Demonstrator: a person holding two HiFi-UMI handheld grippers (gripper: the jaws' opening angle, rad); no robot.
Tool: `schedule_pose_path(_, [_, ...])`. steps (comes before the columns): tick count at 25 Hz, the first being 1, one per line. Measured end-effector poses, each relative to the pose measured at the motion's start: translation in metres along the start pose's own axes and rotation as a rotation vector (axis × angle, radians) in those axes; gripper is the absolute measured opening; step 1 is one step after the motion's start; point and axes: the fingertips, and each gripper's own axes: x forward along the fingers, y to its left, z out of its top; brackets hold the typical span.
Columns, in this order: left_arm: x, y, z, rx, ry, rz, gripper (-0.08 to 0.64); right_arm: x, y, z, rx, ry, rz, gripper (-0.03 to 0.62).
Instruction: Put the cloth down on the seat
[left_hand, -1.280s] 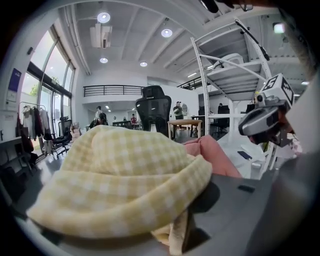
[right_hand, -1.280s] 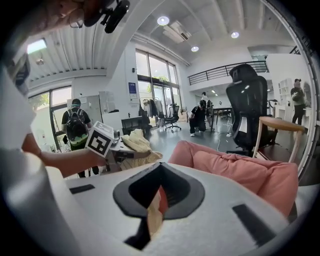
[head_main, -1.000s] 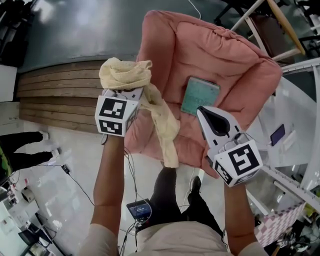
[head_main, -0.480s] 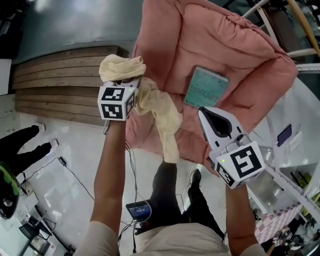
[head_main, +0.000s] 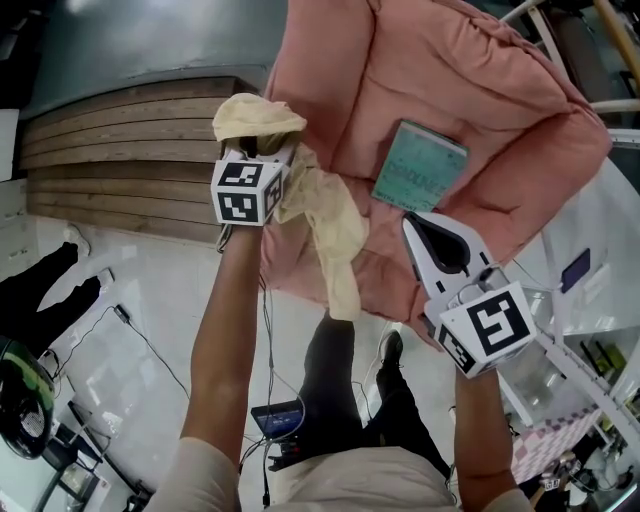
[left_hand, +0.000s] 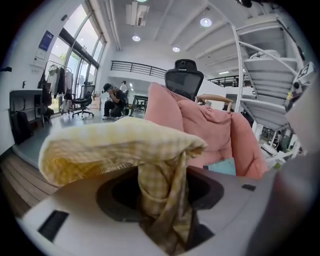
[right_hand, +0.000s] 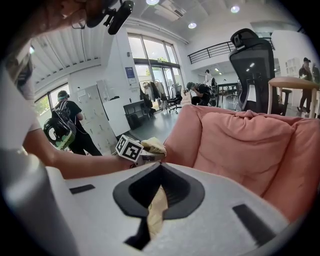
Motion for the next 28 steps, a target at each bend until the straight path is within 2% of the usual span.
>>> schedule_pose_path(8, [-0.021, -0.009, -0.003, 0.027, 0.014, -0.032, 0.32, 0.004, 0.018, 0.01, -0.017, -0.004, 0.026, -0.008])
schedule_pose_path(13, [-0.046, -0.011, -0.003, 0.053, 0.048, -0.016, 0.337, 0.001, 0.034, 0.018, -0.029, -0.015, 0.046, -0.008])
schedule_pose_path(17, [-0.072, -0.015, 0.005, 0.057, 0.04, 0.007, 0.337, -0.012, 0.042, 0.026, -0.044, -0.032, 0.055, -0.007])
schedule_pose_path(23, [-0.119, -0.03, 0.036, 0.076, -0.007, 0.028, 0.337, -0.039, 0.055, 0.047, -0.065, -0.068, 0.07, -0.008])
schedule_pose_path(28, [-0.165, -0.059, 0.086, 0.129, -0.083, 0.034, 0.336, -0.07, 0.065, 0.071, -0.091, -0.111, 0.087, -0.008])
